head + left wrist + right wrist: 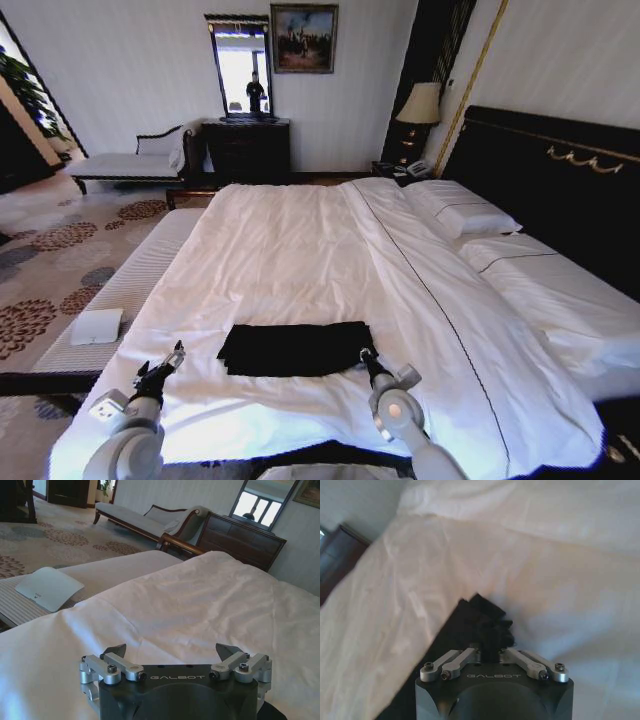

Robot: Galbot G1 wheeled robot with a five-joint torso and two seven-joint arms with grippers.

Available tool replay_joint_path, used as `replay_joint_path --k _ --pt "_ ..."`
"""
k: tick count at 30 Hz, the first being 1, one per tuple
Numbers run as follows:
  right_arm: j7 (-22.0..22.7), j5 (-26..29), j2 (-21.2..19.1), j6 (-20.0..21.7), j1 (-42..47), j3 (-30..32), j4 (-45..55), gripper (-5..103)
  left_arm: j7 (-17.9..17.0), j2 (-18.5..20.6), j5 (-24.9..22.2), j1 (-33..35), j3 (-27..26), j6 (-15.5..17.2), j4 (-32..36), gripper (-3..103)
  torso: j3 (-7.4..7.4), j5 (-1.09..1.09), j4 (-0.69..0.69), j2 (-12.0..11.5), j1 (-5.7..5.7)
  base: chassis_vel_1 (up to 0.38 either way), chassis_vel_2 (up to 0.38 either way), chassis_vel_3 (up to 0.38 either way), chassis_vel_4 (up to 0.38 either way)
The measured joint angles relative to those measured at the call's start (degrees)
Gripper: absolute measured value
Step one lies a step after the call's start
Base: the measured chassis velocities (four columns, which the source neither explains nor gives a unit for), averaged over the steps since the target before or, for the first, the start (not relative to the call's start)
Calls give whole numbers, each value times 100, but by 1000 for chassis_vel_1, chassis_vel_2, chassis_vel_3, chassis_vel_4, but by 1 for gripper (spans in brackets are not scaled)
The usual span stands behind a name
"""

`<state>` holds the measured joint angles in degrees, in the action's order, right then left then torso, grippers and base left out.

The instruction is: Fold the clothes on the bed.

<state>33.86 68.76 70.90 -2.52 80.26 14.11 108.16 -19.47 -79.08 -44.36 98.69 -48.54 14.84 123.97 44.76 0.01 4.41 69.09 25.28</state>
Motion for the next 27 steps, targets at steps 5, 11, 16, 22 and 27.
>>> replay_joint_path --k 5,11,16,22,27 --pt "-432 -144 -96 -250 193 115 157 1 -5 -5 2 -11 0 -8 0 100 0 0 0 0 0 0 0 0 0" --pt "-733 -95 -304 -281 408 444 413 1 -9 -7 -3 -50 -2 -9 46 100 0 0 0 0 0 0 0 0 0" --pt "-972 276 -896 -185 590 943 521 1 -13 16 -21 -87 -26 -9 78 100 0 0 0 0 0 0 0 0 0" --pt "-1249 345 -1525 -205 768 1220 397 1 -15 30 -63 -114 -42 -7 112 100 0 0 1 0 0 0 0 0 0" --pt "-1795 -4 -1640 -469 629 1061 345 1 -48 74 -200 -309 -242 5 -80 100 0 0 2 0 0 0 0 0 0"
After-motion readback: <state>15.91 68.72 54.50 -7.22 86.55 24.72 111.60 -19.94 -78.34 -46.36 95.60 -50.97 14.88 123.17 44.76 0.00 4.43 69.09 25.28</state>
